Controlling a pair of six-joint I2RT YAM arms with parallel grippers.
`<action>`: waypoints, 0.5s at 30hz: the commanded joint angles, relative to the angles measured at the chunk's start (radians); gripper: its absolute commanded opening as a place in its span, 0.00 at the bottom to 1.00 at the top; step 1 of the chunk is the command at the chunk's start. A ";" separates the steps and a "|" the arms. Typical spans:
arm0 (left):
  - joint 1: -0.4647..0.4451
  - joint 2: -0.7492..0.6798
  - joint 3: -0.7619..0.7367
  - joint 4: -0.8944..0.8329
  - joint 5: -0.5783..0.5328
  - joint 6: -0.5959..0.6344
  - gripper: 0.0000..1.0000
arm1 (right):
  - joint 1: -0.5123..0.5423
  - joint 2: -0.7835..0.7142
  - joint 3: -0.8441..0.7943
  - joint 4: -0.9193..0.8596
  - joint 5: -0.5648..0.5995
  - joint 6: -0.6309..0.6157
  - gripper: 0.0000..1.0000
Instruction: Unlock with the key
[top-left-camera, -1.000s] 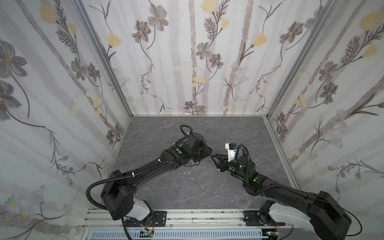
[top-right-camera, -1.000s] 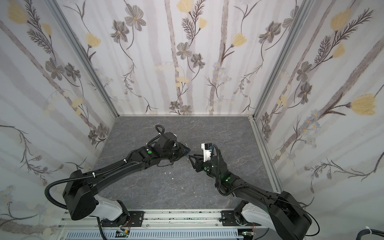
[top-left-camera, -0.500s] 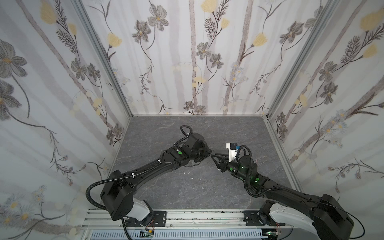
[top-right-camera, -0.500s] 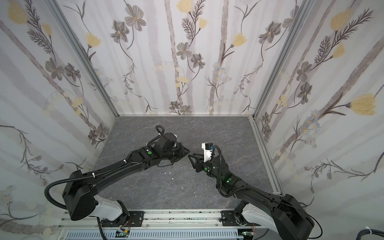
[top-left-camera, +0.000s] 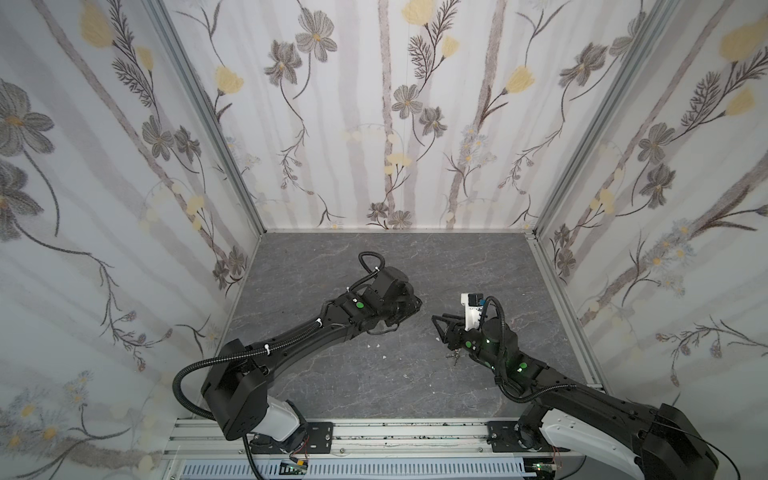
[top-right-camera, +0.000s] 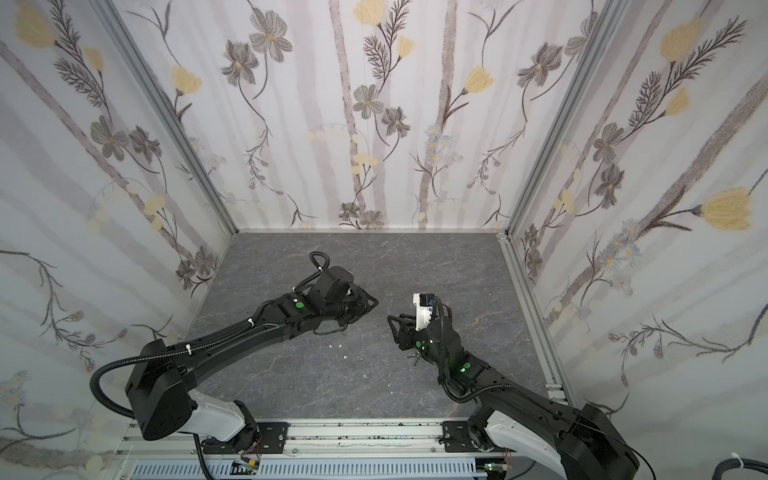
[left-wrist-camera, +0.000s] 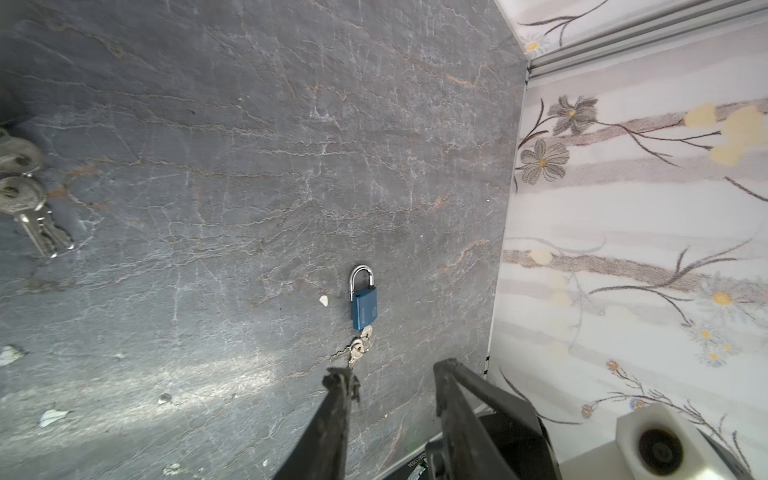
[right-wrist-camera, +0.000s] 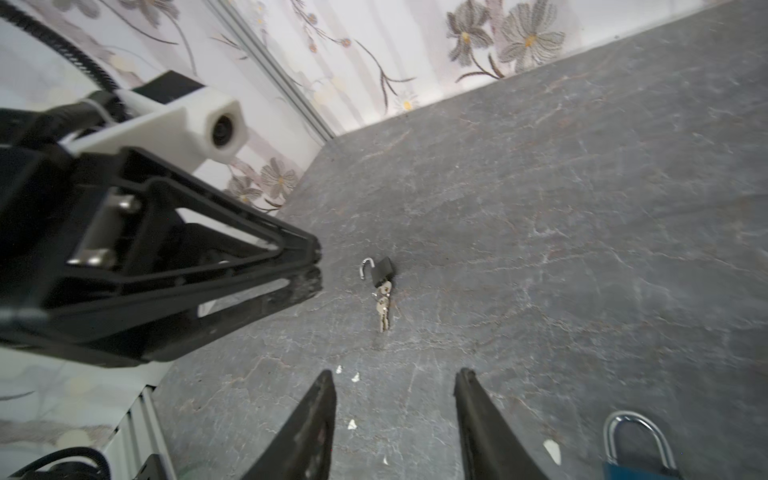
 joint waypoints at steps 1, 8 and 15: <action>0.000 0.006 -0.015 -0.040 -0.026 0.023 0.42 | -0.006 0.006 0.027 -0.259 0.177 0.022 0.64; 0.000 0.027 -0.055 -0.029 -0.006 0.010 0.46 | -0.014 0.146 0.051 -0.363 0.249 0.005 0.64; 0.006 0.000 -0.095 -0.029 -0.012 0.008 0.48 | -0.011 0.284 0.088 -0.333 0.251 -0.027 0.64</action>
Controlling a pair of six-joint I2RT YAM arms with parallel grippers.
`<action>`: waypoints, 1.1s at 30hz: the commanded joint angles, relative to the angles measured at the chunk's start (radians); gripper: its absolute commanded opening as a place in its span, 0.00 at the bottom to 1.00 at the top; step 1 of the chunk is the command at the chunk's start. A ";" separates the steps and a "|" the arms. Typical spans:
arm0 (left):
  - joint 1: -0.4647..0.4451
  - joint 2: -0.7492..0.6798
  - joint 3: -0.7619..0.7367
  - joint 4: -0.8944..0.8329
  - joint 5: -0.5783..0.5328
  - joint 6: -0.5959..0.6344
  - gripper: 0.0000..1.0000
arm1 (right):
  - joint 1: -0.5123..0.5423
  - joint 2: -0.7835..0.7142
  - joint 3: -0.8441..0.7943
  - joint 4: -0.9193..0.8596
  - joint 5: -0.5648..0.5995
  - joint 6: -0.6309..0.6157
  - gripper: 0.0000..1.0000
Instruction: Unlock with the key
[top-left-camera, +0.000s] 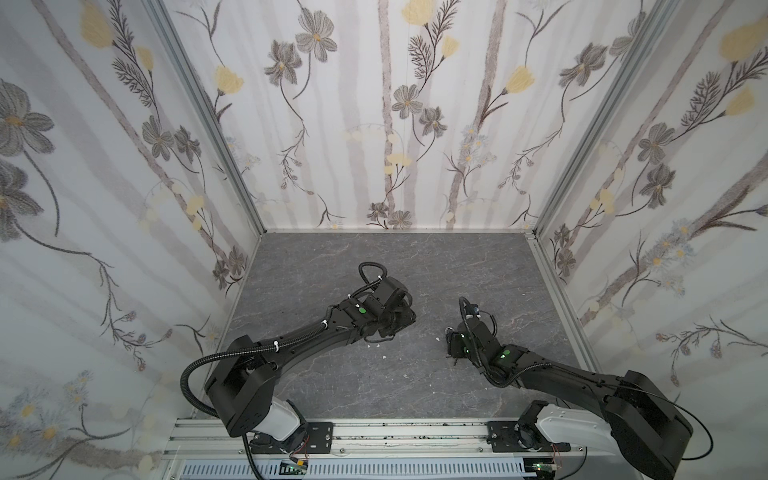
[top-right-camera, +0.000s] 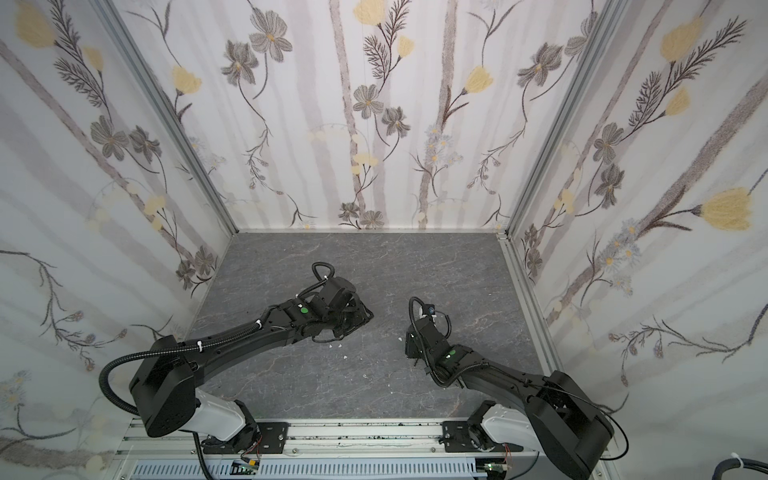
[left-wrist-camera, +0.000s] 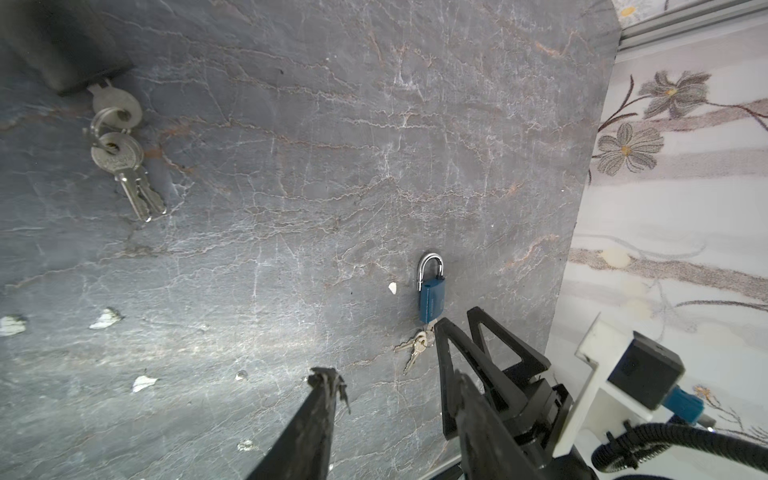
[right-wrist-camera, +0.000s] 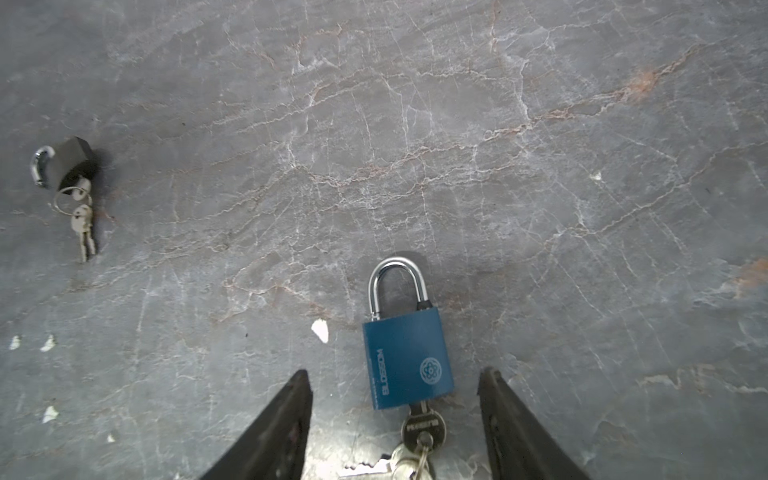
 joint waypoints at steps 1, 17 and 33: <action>0.007 -0.018 -0.019 0.000 -0.005 0.000 0.48 | 0.001 0.034 0.025 0.005 0.027 -0.026 0.63; 0.035 -0.031 -0.091 0.046 0.019 -0.018 0.48 | 0.001 0.267 0.135 -0.061 -0.008 -0.049 0.58; 0.058 -0.029 -0.121 0.082 0.044 -0.021 0.48 | 0.001 0.232 0.134 -0.059 -0.037 -0.072 0.05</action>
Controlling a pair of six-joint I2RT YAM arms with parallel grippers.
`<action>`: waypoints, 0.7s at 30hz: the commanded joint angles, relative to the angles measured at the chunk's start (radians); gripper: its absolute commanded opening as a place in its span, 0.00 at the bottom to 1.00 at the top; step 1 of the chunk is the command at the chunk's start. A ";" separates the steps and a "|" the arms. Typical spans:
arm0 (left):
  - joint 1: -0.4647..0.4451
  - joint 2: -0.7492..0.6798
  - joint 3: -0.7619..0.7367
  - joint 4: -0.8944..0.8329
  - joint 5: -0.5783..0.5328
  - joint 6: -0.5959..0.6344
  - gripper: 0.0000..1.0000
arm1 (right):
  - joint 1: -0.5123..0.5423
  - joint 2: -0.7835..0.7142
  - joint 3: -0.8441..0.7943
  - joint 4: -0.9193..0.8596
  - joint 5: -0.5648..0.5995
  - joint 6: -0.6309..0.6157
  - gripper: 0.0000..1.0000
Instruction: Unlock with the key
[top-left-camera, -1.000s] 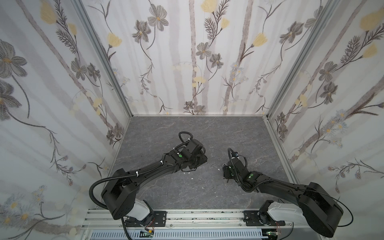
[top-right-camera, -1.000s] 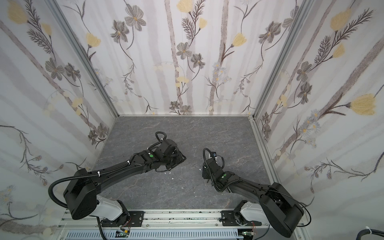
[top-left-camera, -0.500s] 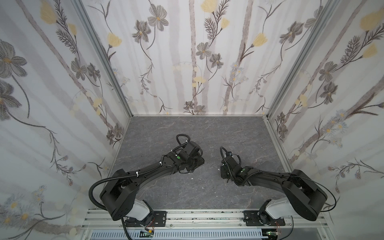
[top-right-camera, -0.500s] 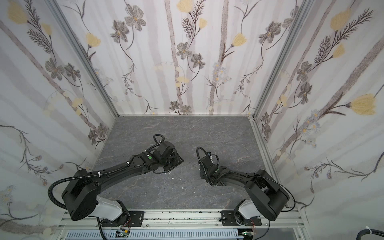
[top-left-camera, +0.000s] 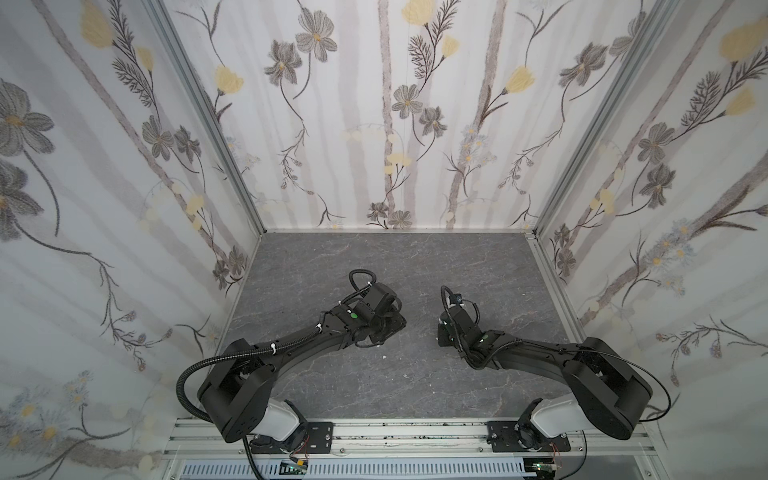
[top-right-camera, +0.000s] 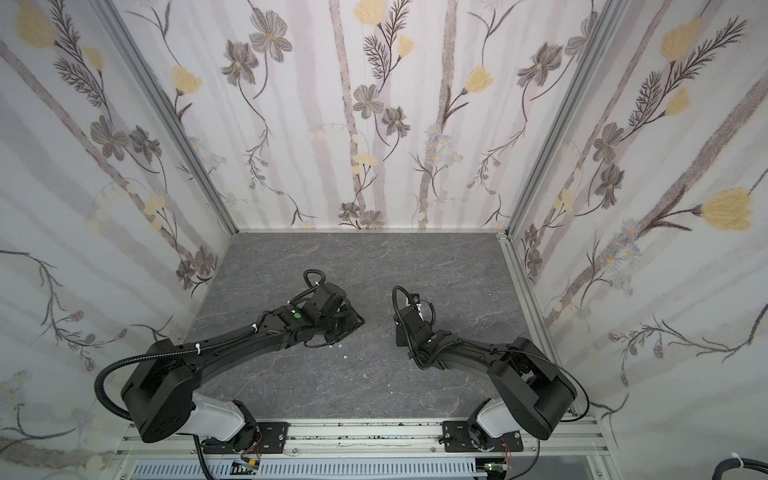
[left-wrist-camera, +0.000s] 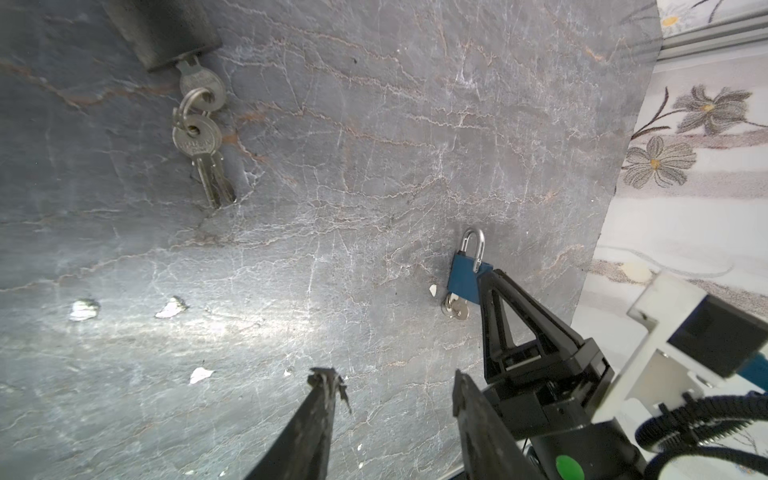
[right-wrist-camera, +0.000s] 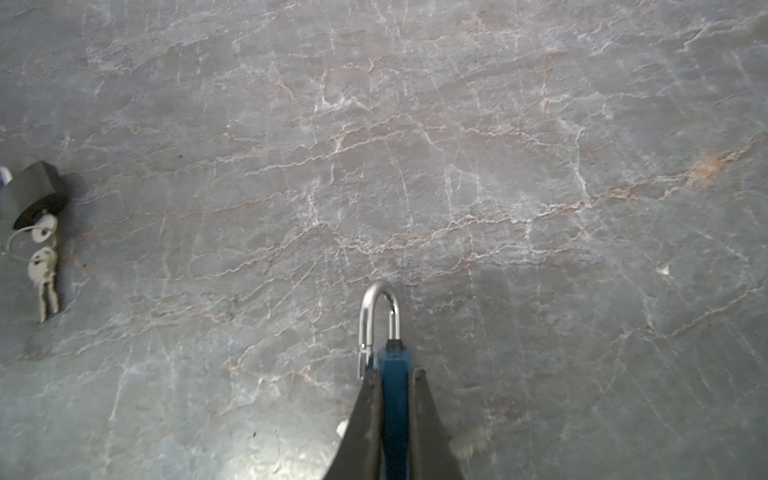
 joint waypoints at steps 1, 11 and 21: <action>0.004 0.002 -0.005 0.031 0.006 -0.006 0.48 | 0.001 0.003 -0.007 -0.125 -0.060 -0.018 0.03; 0.017 -0.015 -0.011 0.030 0.006 0.000 0.48 | 0.000 -0.068 -0.004 -0.092 -0.108 -0.035 0.02; 0.028 -0.020 -0.005 0.028 0.013 0.014 0.51 | -0.056 -0.204 0.002 -0.153 -0.079 -0.002 0.38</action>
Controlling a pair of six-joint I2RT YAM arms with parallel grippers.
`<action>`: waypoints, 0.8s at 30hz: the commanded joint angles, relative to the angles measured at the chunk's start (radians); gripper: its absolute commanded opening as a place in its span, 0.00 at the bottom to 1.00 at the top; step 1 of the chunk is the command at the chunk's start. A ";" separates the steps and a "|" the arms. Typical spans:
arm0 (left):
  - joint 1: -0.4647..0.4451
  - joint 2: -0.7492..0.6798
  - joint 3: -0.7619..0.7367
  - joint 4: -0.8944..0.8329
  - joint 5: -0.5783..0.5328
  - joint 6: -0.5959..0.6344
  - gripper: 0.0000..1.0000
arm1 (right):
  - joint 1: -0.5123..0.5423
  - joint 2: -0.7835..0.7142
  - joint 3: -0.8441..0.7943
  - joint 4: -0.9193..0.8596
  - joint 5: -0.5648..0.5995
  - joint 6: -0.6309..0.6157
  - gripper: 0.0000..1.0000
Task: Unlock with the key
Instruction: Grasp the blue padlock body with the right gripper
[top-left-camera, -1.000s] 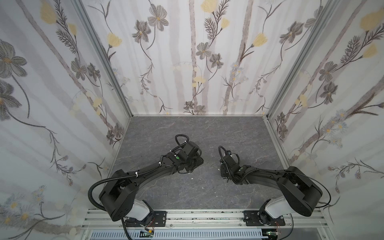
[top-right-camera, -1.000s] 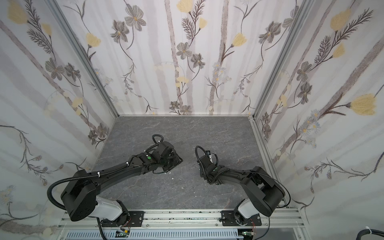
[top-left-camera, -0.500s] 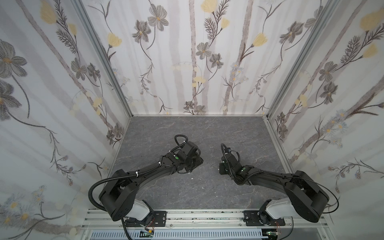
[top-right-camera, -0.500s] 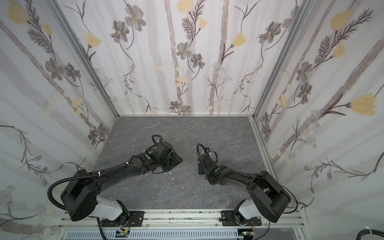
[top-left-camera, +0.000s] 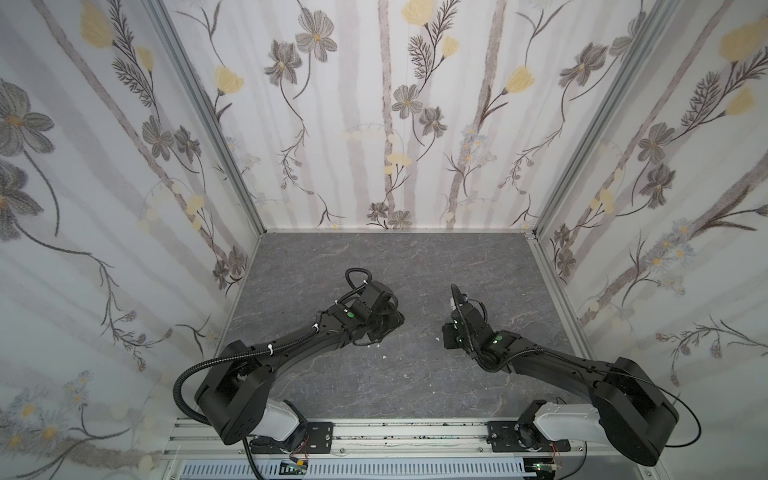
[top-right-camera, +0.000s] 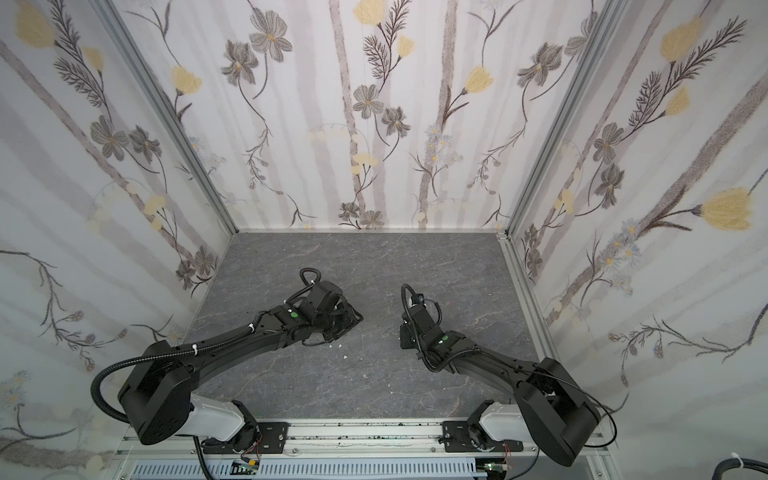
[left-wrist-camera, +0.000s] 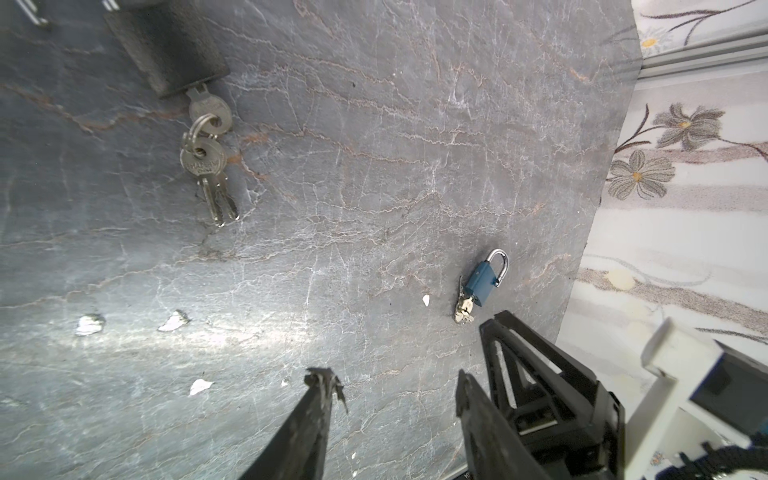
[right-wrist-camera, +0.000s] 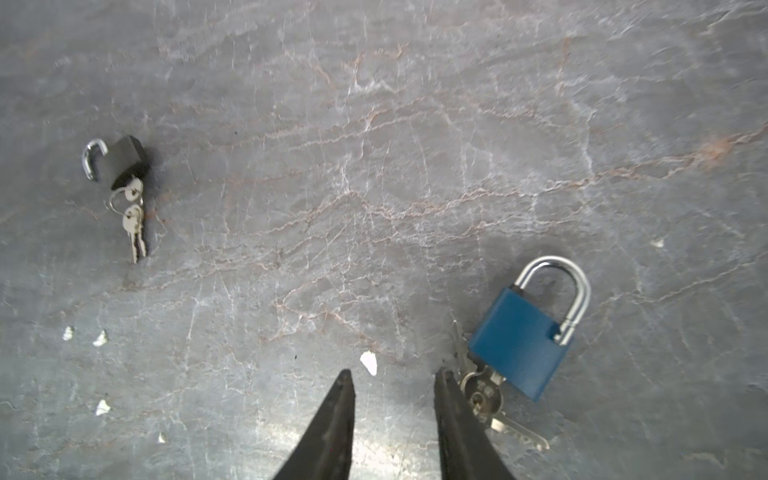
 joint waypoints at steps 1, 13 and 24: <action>0.001 -0.003 0.004 0.013 0.008 0.014 0.51 | -0.031 -0.032 0.008 -0.044 0.035 0.028 0.41; 0.003 0.028 0.005 0.034 0.036 0.016 0.53 | -0.185 -0.039 -0.063 0.022 -0.039 0.098 0.56; 0.002 0.041 0.004 0.037 0.042 0.015 0.53 | -0.247 0.092 -0.028 0.113 -0.091 0.089 0.55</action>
